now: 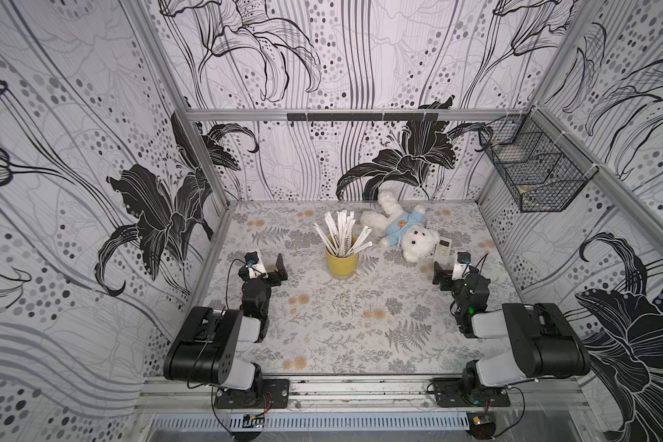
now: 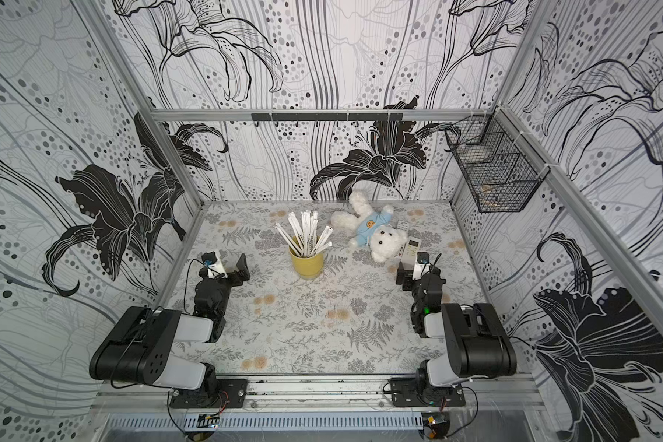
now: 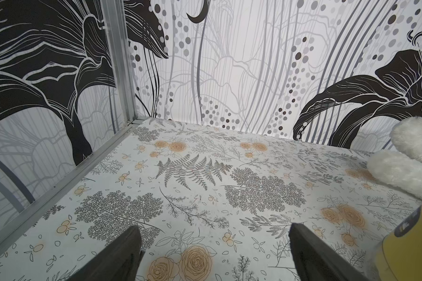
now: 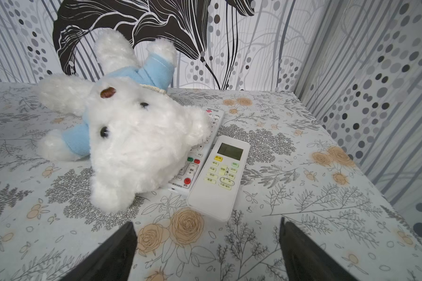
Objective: Take the straws out of the storage container
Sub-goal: Pick up the straw from the container.
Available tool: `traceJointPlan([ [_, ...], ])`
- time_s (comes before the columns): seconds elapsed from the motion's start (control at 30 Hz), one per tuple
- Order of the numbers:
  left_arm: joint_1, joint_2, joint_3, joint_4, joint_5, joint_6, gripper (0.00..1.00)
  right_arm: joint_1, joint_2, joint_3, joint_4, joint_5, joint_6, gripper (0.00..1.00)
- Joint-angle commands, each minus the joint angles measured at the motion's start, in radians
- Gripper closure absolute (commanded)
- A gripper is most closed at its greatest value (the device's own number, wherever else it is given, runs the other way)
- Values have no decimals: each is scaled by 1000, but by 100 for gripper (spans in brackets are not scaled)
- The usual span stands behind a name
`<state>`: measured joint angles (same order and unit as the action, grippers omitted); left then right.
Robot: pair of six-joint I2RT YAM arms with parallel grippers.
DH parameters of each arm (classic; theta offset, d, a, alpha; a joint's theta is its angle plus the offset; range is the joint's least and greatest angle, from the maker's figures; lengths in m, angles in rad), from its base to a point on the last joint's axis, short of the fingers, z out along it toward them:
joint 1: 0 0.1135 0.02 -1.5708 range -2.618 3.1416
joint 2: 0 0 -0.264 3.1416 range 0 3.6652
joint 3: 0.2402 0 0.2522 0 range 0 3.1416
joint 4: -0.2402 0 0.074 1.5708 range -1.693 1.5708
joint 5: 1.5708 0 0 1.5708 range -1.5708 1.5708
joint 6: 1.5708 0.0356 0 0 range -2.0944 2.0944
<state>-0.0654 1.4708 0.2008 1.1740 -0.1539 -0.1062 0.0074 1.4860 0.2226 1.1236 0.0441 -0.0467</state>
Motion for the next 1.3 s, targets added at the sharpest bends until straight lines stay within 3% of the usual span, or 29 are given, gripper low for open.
traceJointPlan([
  [0.0, -2, 3, 12, 50, -7, 16, 2, -7, 12, 19, 28, -10, -18, 4],
  [0.73, 5, 2, 12, 45, 9, 10, 2, -7, 6, 19, 26, 9, -14, 5],
  [0.83, 5, -9, -3, 73, -6, 9, 1, -7, -69, 45, -85, 63, 3, 4],
  [0.9, 7, -72, -9, 27, -24, -3, 7, -7, -144, 70, -209, 125, 8, 3],
  [1.03, 6, -272, -3, -138, -71, -12, 16, -7, -290, -2, -200, 162, 48, 1],
  [1.07, 4, -331, -9, -167, -77, -29, 19, -7, -342, -3, -239, 180, 76, 4],
  [1.17, -20, -492, -12, -282, -72, -84, 26, -7, -509, 67, -493, 218, 169, 11],
  [1.27, -90, -565, 5, -375, -82, -84, 30, -7, -638, 145, -705, 184, 222, 14],
])
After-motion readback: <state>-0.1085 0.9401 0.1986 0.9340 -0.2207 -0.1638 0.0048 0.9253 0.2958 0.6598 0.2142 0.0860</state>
